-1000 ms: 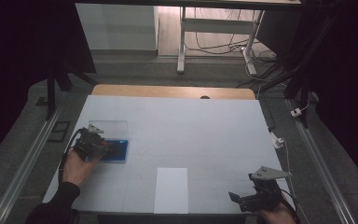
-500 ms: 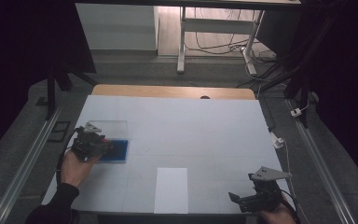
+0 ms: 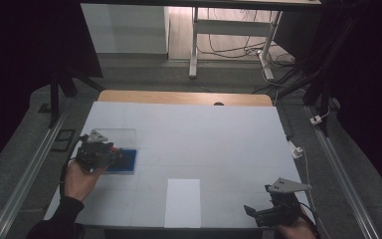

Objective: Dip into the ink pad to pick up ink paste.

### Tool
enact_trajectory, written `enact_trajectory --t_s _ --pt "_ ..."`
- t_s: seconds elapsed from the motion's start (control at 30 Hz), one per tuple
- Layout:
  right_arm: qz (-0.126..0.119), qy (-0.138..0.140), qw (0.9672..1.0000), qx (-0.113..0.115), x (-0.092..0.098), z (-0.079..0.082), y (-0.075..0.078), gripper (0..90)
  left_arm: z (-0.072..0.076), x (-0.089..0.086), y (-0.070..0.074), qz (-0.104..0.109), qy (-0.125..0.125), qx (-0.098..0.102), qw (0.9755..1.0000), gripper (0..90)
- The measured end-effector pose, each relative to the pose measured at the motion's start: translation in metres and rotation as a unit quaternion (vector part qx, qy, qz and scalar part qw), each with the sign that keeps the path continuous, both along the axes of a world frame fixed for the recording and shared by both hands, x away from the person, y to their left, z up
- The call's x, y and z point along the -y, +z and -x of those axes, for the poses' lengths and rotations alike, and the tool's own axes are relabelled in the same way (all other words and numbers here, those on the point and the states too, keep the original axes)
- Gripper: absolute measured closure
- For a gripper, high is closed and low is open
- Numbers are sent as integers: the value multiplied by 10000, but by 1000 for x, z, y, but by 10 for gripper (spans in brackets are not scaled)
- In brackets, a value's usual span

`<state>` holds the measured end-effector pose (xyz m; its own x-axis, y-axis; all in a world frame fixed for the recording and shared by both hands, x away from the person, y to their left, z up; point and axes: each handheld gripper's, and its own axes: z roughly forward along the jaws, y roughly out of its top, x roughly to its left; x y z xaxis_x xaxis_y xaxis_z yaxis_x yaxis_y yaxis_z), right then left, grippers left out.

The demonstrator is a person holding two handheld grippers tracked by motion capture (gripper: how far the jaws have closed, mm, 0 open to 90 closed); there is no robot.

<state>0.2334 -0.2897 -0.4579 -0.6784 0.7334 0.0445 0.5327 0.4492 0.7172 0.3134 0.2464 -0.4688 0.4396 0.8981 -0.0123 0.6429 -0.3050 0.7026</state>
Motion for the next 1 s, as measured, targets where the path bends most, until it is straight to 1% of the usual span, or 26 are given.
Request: enact_trajectory --t_s 0.07,0.13,0.2,0.33,0.43,0.47,0.53,0.6,0.67,0.77,0.83,0.87,0.93,1.0 --pt "3 -3 10000 12 0 0 0 0 -1 1 -1 -36 7 -28 10000 583" --pt "3 -7 10000 8 0 1 0 0 -1 0 -2 -14 14 -70 10000 582" --pt "1 -4 10000 12 0 1 0 0 -2 0 -2 48 26 -97 9999 582" --pt "13 8 10000 19 0 0 0 0 -5 -1 -5 187 -9 -301 9994 581" --pt "22 8 10000 16 0 0 0 0 -8 0 -7 223 -18 -366 9991 581" --pt "24 9 10000 14 0 0 0 0 -10 1 -8 196 -3 -377 9991 581" --pt "28 14 10000 20 0 0 0 0 -11 3 -9 39 -10 -352 9994 581" --pt "30 17 10000 23 0 0 0 0 -12 4 -10 19 -61 -361 9993 582" --pt "55 28 10000 23 -1 0 0 0 -13 6 -12 -87 -56 -347 9993 582" --pt "59 37 10000 22 -1 0 0 0 -16 7 -16 -176 -68 -426 9989 582" --pt "58 37 10000 17 -1 0 0 0 -19 8 -20 -393 40 -460 9982 582" --pt "54 27 10000 4 -1 0 0 0 -21 7 -21 -395 67 -473 9981 582" --pt "54 39 10000 7 -1 0 0 0 -24 4 -23 -328 81 -511 9981 582" --pt "50 35 10000 5 -1 0 0 0 -27 4 -26 -341 75 -559 9978 582"
